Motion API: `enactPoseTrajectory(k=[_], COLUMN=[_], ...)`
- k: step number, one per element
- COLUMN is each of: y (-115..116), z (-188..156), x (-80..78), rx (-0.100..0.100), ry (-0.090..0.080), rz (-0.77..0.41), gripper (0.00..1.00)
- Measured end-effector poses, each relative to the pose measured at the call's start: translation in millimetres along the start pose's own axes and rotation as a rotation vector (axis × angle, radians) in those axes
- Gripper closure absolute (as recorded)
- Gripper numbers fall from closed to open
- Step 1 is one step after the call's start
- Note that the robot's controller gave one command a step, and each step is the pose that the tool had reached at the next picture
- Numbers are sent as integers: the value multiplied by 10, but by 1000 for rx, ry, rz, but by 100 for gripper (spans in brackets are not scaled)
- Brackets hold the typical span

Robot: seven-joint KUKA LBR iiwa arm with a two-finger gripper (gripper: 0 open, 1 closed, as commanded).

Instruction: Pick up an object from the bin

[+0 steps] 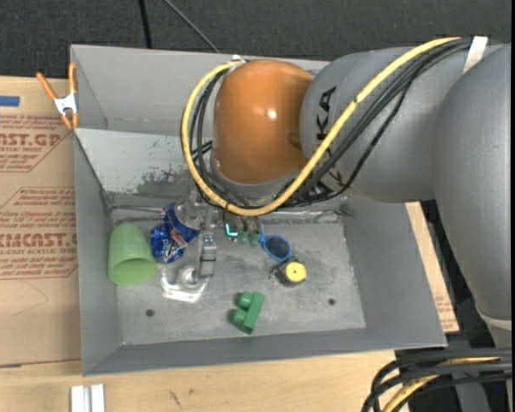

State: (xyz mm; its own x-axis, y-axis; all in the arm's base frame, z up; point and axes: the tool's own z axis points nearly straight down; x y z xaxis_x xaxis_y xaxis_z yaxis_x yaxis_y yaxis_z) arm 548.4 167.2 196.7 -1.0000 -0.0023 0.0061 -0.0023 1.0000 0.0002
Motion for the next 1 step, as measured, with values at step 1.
enactPoseTrajectory(k=[1], y=[-106], z=[1272], x=[-113], rx=[1], ry=[-4], rz=[-571], gripper=[0])
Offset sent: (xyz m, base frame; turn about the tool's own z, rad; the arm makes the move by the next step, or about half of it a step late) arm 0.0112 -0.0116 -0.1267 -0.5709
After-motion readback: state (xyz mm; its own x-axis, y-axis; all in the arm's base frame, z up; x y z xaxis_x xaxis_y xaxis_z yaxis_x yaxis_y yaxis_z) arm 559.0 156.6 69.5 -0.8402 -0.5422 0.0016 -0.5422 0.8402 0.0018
